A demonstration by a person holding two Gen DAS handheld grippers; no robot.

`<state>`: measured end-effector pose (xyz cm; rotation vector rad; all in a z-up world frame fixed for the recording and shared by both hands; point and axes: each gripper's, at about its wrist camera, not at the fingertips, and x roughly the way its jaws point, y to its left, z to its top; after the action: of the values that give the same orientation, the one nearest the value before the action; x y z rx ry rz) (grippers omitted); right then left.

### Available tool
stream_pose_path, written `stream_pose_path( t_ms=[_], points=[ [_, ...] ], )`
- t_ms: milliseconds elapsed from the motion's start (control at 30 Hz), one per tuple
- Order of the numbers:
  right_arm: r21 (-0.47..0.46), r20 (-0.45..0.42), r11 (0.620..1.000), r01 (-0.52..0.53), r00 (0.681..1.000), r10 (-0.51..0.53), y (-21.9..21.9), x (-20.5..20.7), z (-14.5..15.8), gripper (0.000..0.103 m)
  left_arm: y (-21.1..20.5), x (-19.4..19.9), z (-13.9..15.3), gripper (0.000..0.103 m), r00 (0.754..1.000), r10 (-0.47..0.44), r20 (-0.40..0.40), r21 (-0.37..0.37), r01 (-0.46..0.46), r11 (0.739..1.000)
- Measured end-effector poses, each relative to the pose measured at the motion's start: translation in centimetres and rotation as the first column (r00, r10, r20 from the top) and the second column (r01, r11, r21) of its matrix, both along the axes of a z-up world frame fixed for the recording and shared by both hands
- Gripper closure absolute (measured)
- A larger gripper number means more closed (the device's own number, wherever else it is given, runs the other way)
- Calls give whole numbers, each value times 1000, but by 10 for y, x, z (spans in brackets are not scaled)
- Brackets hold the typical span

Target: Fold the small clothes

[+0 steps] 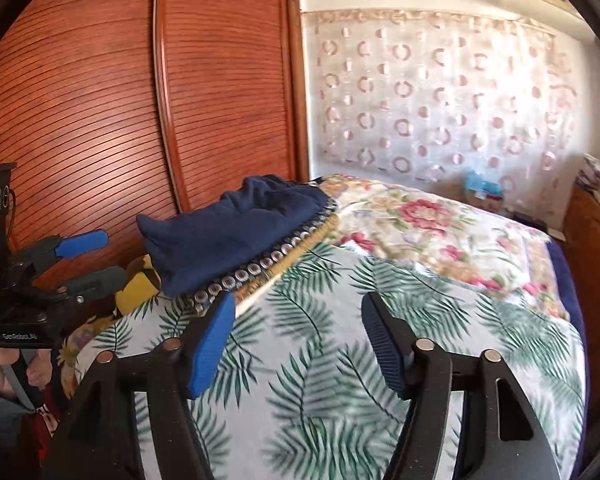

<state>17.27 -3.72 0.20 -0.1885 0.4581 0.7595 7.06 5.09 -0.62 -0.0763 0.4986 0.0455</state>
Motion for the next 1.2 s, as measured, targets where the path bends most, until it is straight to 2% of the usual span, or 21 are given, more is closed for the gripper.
stream_pose_path(
  t_ms=[133, 267, 433, 633, 967, 1200],
  points=[
    [2, 0, 999, 48, 999, -48, -3, -20, 1, 21, -19, -6, 0, 15, 1000, -23, -12, -7, 23, 1000],
    [18, -4, 991, 129, 992, -129, -19, -39, 2, 20, -35, -13, 4, 15, 998, -52, -16, -22, 52, 998],
    [43, 6, 974, 220, 975, -221, -35, -71, 8, 20, -59, -17, 13, 15, 999, -47, -15, 32, 47, 998],
    [83, 51, 947, 312, 947, -316, -40, -110, 19, 20, -73, -20, 35, 15, 998, -66, 12, 15, 65, 998],
    [141, 98, 919, 367, 919, -382, -26, -157, 25, 20, -92, -33, 67, 15, 995, -66, 73, 18, 65, 998],
    [153, 102, 910, 384, 910, -401, -21, -161, 4, 20, -96, -39, 70, 15, 994, -66, 86, 34, 64, 997]
  ],
)
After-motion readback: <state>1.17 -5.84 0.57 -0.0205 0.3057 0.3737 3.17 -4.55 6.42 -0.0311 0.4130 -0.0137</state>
